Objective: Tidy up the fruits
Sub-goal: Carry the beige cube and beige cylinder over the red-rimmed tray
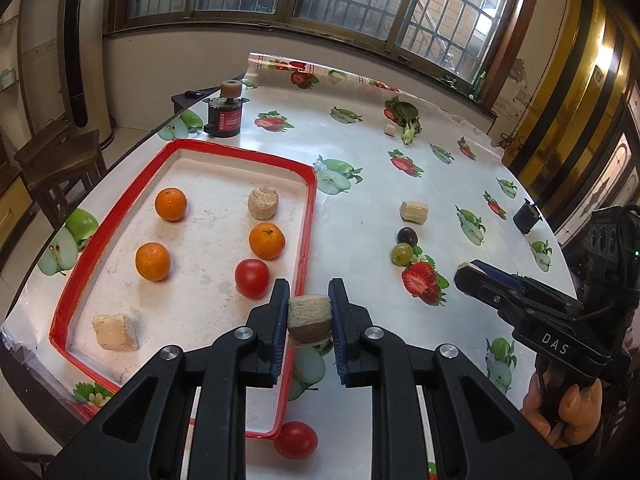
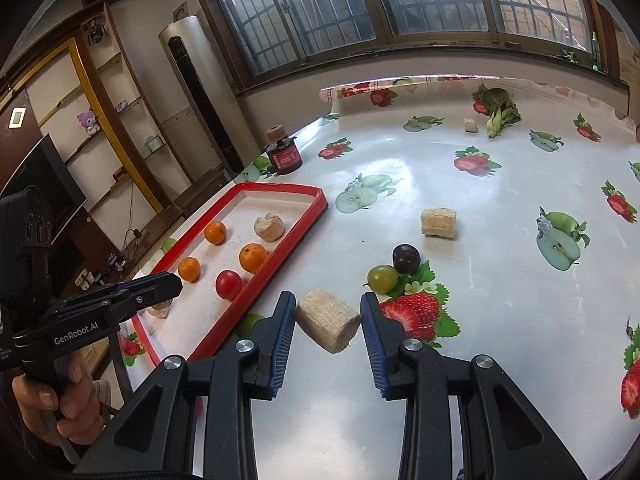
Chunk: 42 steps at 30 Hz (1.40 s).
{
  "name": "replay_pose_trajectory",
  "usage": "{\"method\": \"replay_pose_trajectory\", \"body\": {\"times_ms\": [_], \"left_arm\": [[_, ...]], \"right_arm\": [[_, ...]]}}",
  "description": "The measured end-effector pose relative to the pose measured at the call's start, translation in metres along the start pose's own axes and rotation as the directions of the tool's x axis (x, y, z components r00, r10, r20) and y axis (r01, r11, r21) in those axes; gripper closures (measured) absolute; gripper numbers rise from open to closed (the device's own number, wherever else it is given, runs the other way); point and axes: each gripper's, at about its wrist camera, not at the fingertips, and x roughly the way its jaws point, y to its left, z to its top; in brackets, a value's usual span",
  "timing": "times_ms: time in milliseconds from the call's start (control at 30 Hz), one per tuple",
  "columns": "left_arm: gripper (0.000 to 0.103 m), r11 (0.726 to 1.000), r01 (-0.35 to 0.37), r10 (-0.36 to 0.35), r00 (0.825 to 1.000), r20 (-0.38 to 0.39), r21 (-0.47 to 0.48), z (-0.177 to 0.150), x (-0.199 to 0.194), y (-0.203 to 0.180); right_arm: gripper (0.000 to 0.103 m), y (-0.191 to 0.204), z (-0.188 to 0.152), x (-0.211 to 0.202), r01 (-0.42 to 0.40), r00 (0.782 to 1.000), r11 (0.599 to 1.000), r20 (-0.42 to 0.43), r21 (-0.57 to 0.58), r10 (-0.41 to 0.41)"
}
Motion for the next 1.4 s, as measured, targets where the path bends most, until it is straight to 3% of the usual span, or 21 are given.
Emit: {"method": "replay_pose_trajectory", "body": {"times_ms": [967,1400], "left_arm": [[0.086,0.997,-0.031,0.033,0.999,0.035,-0.068,-0.011,-0.027,0.033],[0.086,0.989,-0.056,0.061,0.997,0.036,-0.138,-0.021,-0.036,0.07]], "right_arm": [[0.069,0.047,-0.003,-0.002,-0.048,0.999,0.996,-0.008,-0.079,0.047],[0.069,0.079,0.0,0.016,-0.092,0.995,0.986,-0.041,-0.136,0.087]]}}
